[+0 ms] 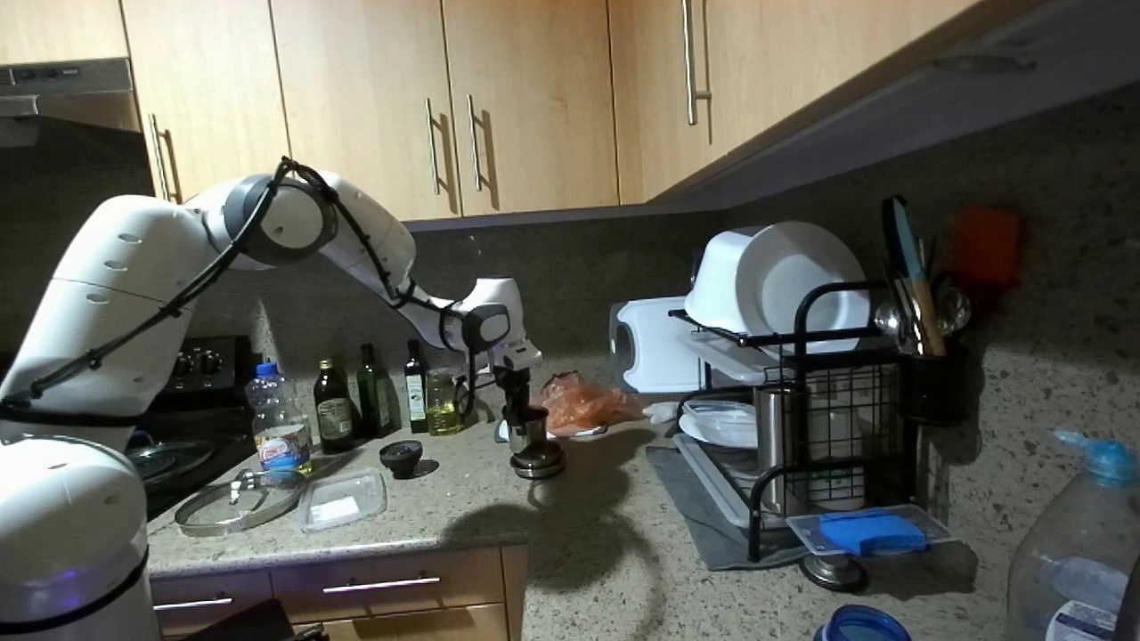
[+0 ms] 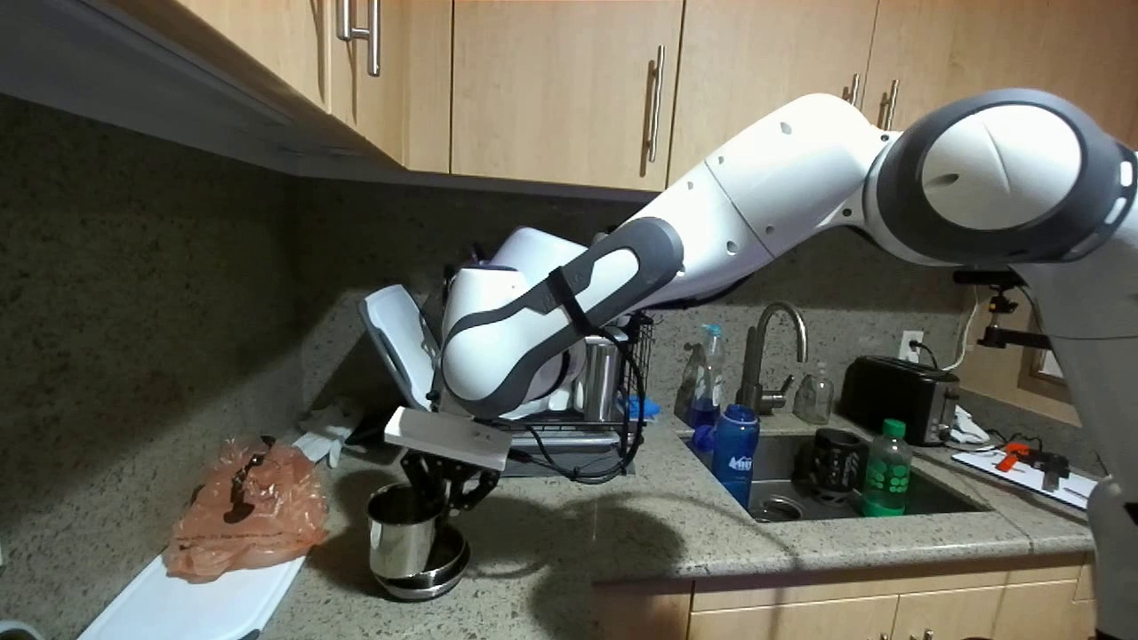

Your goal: Put the tin cup into the tin bowls

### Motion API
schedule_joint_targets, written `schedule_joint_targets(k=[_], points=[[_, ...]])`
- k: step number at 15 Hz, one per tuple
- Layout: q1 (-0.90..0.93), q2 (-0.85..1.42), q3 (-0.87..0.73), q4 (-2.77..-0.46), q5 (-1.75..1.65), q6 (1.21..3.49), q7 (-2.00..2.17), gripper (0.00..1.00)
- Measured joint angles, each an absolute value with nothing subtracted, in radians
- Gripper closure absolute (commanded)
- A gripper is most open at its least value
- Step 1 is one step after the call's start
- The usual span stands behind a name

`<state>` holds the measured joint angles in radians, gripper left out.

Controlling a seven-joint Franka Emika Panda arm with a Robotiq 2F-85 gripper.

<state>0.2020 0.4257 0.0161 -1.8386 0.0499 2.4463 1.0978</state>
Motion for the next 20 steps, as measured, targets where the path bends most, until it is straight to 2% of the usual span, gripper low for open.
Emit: schedule_joint_targets(k=[18, 19, 20], points=[[0.158, 0.405, 0.015, -1.922, 0.084, 2.446, 1.098, 0.97], [0.158, 0.405, 0.015, -1.924, 0.084, 2.446, 1.098, 0.68], [0.157, 0.405, 0.015, -1.925, 0.084, 2.446, 1.098, 0.67]])
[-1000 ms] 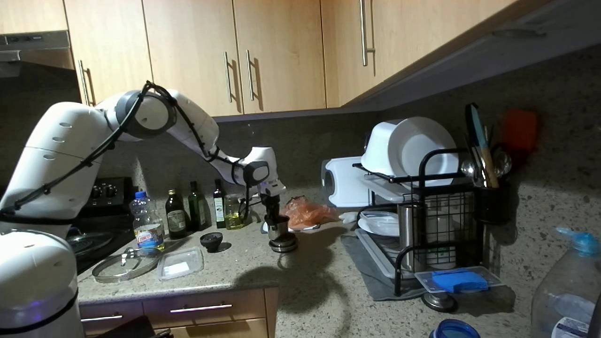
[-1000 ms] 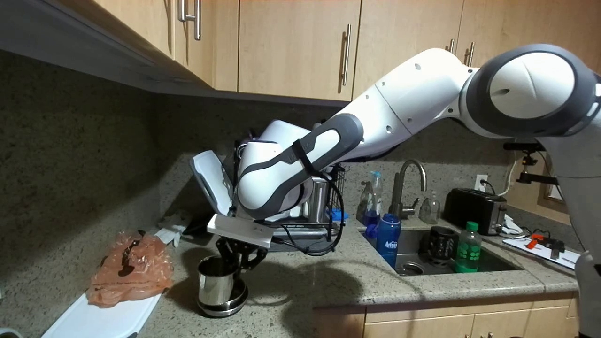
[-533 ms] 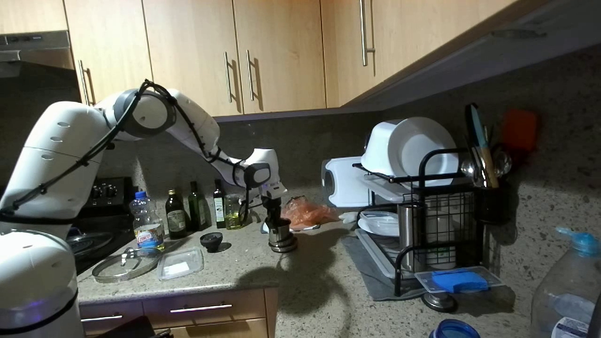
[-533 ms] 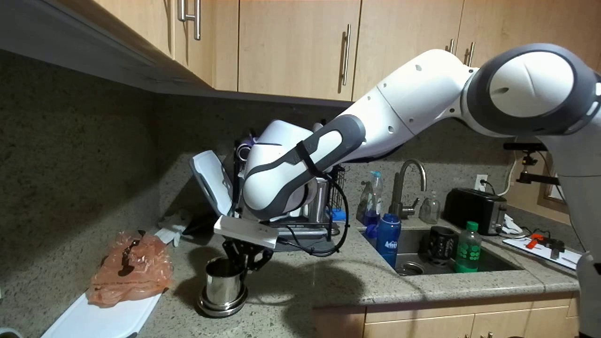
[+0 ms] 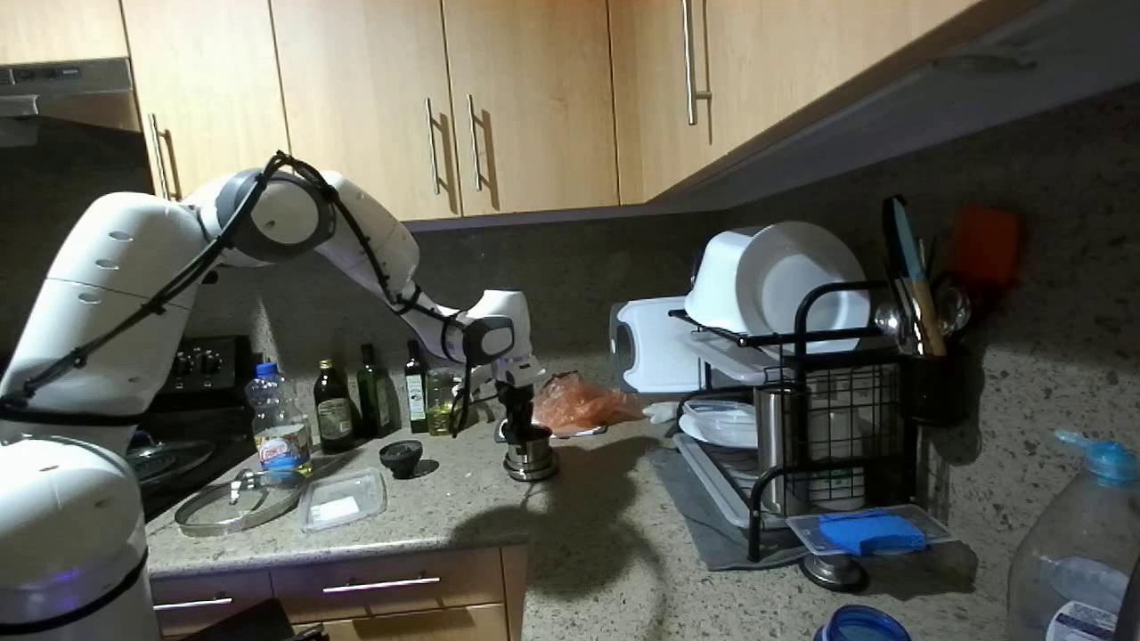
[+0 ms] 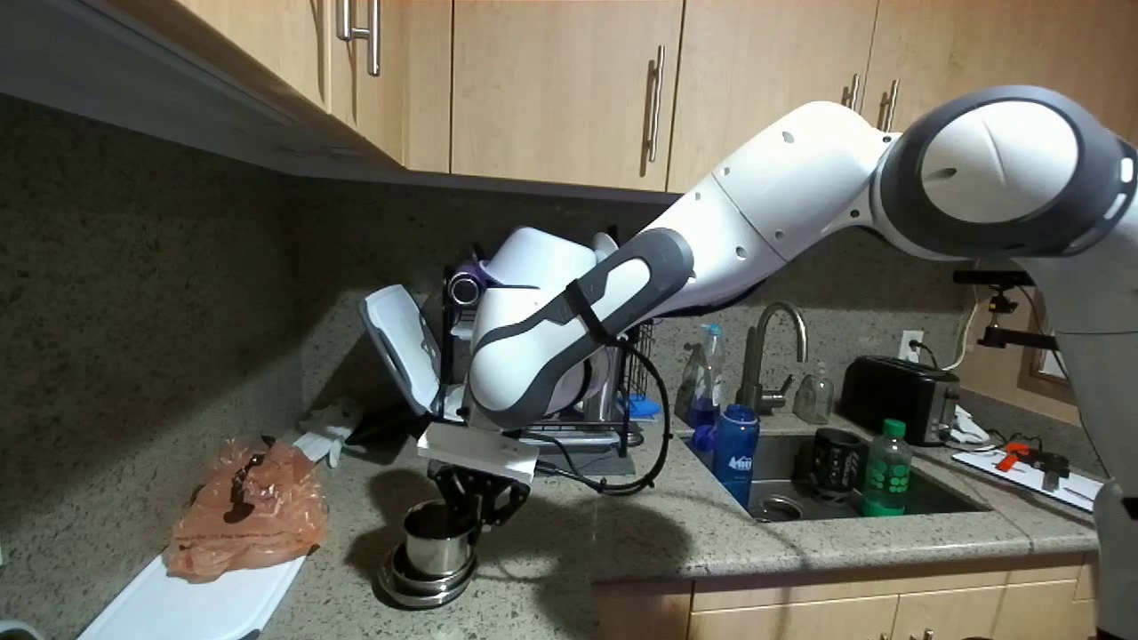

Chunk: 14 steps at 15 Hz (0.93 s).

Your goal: Put the tin cup into the tin bowls

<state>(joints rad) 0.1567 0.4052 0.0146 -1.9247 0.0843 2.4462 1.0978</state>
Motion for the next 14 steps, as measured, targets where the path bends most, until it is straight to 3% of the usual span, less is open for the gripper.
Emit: schedule_joint_targets(k=[9, 14], points=[[0.156, 0.378, 0.016, -1.941, 0.086, 2.453, 1.095, 0.01], [0.184, 0.281, 0.024, -2.018, 0.072, 2.492, 1.046, 0.0]])
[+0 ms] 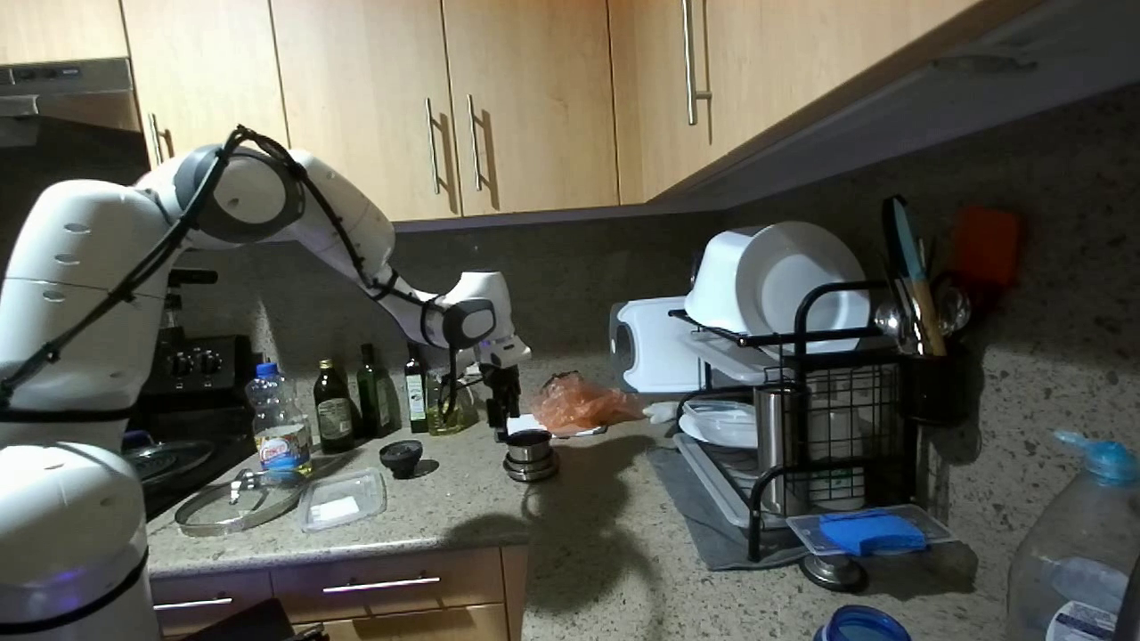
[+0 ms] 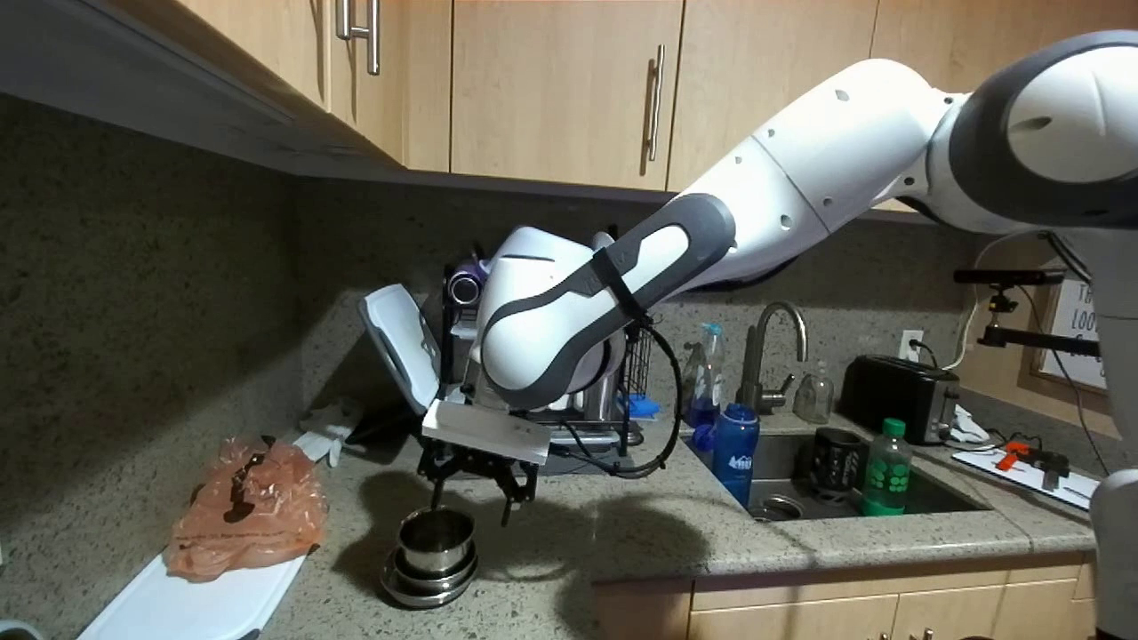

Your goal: Put the tin cup into the tin bowls

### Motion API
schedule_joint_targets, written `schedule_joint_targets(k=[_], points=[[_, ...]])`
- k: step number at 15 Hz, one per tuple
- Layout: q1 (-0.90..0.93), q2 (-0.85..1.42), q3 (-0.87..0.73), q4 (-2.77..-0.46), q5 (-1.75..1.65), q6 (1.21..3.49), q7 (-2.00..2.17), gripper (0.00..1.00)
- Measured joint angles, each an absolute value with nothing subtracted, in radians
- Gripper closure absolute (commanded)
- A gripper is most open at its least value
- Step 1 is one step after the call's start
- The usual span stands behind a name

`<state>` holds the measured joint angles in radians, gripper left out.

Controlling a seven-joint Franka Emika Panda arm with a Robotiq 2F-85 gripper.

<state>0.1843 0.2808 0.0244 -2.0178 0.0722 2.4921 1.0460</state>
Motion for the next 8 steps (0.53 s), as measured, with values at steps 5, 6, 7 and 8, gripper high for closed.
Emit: schedule_joint_targets(k=[5, 6, 7, 8], points=[[0.211, 0.201, 0.055, -2.086, 0.005, 2.566, 0.977, 0.0], [0.212, 0.198, 0.062, -2.089, 0.005, 2.577, 0.958, 0.0], [0.212, 0.196, 0.066, -2.09, 0.005, 2.58, 0.946, 0.0], [0.213, 0.196, 0.067, -2.09, 0.005, 2.581, 0.944, 0.0]])
